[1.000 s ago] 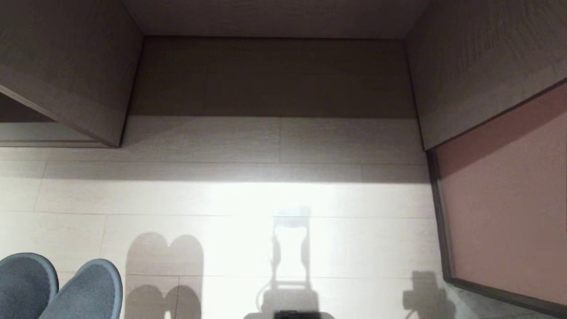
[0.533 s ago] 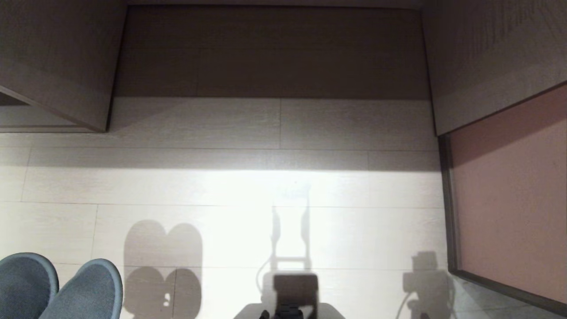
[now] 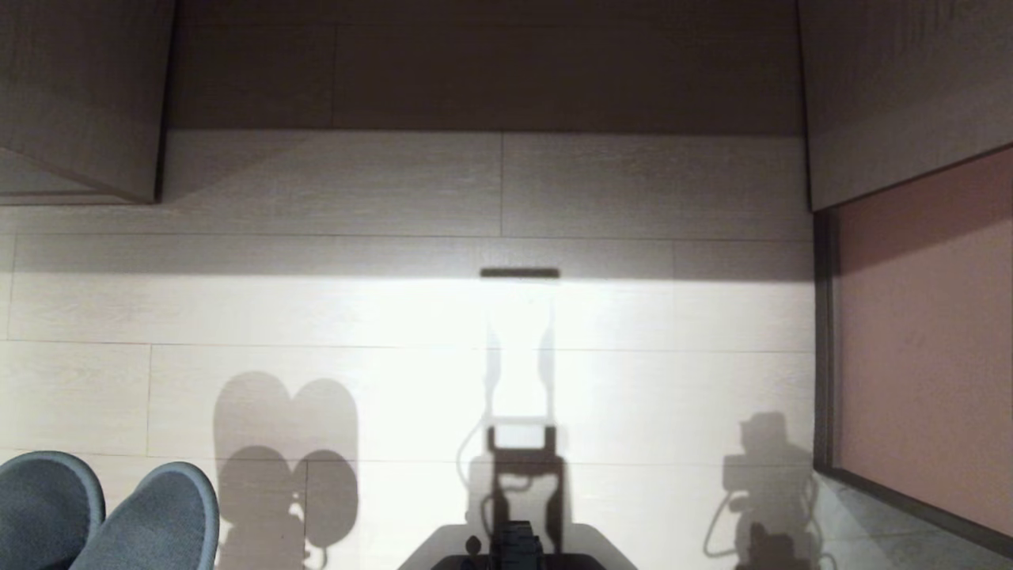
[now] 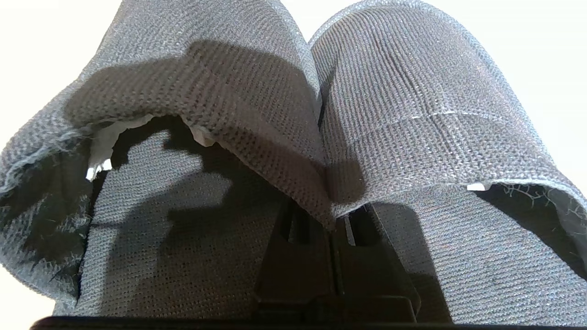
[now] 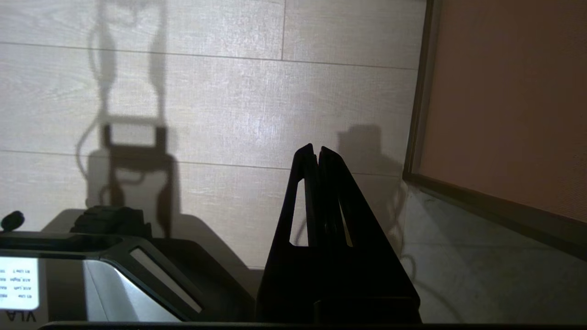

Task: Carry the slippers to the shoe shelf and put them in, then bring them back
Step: Place the slippers on the floor

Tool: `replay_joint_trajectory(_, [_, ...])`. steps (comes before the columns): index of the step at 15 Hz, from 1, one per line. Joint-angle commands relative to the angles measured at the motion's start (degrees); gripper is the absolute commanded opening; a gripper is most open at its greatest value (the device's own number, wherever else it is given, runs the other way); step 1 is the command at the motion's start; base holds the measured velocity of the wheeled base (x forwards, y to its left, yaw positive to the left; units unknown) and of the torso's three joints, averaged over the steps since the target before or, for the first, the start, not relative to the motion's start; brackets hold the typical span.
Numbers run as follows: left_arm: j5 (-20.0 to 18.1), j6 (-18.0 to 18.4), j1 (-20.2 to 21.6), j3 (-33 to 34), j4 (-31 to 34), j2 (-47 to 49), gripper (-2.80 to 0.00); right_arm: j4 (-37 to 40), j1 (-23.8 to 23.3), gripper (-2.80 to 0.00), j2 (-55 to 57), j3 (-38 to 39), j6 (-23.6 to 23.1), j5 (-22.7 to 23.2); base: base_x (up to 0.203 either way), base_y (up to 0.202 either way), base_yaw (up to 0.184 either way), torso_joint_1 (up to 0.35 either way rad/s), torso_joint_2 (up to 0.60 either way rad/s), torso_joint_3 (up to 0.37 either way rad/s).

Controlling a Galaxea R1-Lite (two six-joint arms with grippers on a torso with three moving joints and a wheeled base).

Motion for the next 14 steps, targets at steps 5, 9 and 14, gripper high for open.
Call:
replay_joint_trajectory(5, [-0.01,0.0,0.02,0.07,-0.01,0.09,-2.8,0.0,-0.03,-2.8,-0.04,0.0,-0.06,0.05,0.0,0.0,0.0,0.003,0.0,-0.202])
replay_joint_trajectory(9, [-0.01,0.0,0.02,0.07,-0.01,0.09,-2.8,0.0,-0.03,-2.8,-0.04,0.0,0.02,0.05,0.0,0.0,0.0,-0.001,0.0,-0.199])
replay_joint_trajectory(14, [-0.01,0.0,0.02,0.0,-0.01,0.09,-2.8,0.0,-0.03,-2.8,-0.04,0.0,-0.06,0.05,0.0,0.0,0.0,0.004,0.0,-0.193])
